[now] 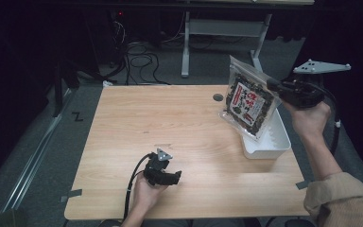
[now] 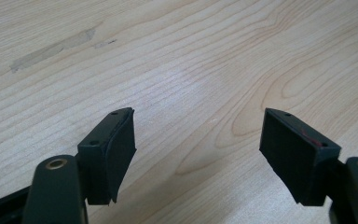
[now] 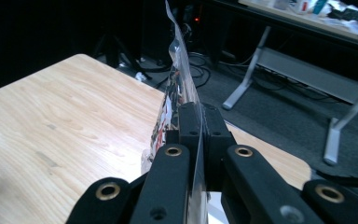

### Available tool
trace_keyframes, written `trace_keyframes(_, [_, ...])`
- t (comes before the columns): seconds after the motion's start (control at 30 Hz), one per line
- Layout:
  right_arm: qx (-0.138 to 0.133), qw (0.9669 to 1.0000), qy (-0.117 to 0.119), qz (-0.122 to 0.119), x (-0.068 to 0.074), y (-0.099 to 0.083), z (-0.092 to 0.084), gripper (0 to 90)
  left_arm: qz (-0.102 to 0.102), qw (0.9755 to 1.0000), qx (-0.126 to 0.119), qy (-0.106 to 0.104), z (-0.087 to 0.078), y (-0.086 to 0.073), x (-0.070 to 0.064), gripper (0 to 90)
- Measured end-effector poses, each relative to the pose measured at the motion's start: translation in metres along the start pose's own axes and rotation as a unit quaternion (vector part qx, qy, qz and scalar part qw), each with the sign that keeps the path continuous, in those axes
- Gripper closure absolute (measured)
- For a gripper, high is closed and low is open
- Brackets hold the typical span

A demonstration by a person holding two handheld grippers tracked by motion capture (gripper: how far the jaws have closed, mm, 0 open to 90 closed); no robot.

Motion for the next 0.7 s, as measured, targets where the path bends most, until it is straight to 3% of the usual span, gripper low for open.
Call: trace_keyframes(0.7, [-0.004,0.9984,-0.045,0.034,-0.037,-0.025,-0.015,90.0,0.002,1.0000,0.004,0.001,0.000,0.000,0.000,27.1])
Point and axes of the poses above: each handheld gripper's, and its own axes: z roughly forward along the jaws, y roughly out of its top, x roughly to its left, the point moved 1 cm from there along z, roughly forward along the jaws, and after that the axes turned 13 degrees about x, right-handed, at the moved point
